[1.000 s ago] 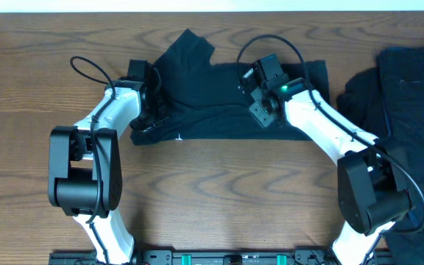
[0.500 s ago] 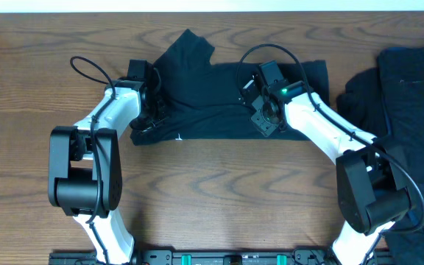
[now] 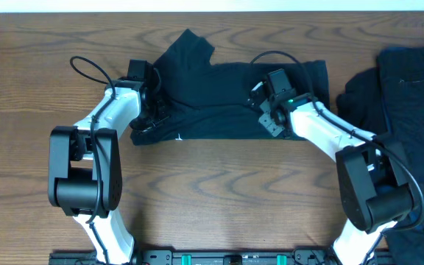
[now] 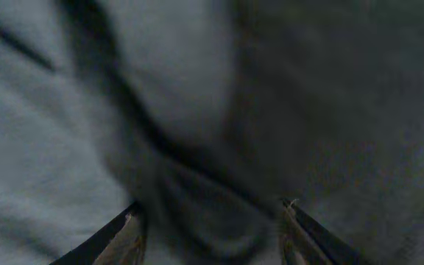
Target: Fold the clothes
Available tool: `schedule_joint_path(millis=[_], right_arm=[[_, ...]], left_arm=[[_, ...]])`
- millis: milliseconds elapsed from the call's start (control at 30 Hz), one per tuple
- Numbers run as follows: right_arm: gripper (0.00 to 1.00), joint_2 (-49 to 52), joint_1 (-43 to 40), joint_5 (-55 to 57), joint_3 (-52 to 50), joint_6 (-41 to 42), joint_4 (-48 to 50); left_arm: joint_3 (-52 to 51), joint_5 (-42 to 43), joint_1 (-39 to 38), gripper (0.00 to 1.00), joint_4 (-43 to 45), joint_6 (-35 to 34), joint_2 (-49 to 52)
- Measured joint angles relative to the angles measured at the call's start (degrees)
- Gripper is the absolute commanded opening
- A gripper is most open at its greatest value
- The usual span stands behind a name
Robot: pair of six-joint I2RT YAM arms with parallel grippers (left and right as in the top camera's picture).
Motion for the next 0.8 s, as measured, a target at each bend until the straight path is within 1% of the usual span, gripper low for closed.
schedule_joint_path(millis=[133, 467, 667, 733, 800], right_arm=[[0.60, 0.0, -1.9, 0.3, 0.0, 0.2, 2.1], [0.63, 0.0, -5.0, 0.3, -0.1, 0.3, 7.7], [0.71, 0.0, -7.1, 0.4, -0.2, 1.5, 13.7], [0.75, 0.0, -8.1, 0.4, -0.2, 2.6, 16.0], [0.76, 0.0, -8.9, 0.4, -0.2, 3.9, 17.6]], left_arm=[[0.0, 0.0, 0.0, 0.06, 0.0, 0.0, 0.0], [0.0, 0.0, 0.0, 0.06, 0.0, 0.0, 0.0], [0.0, 0.0, 0.0, 0.06, 0.0, 0.0, 0.0], [0.0, 0.0, 0.0, 0.06, 0.0, 0.0, 0.0], [0.0, 0.0, 0.0, 0.06, 0.0, 0.0, 0.0]])
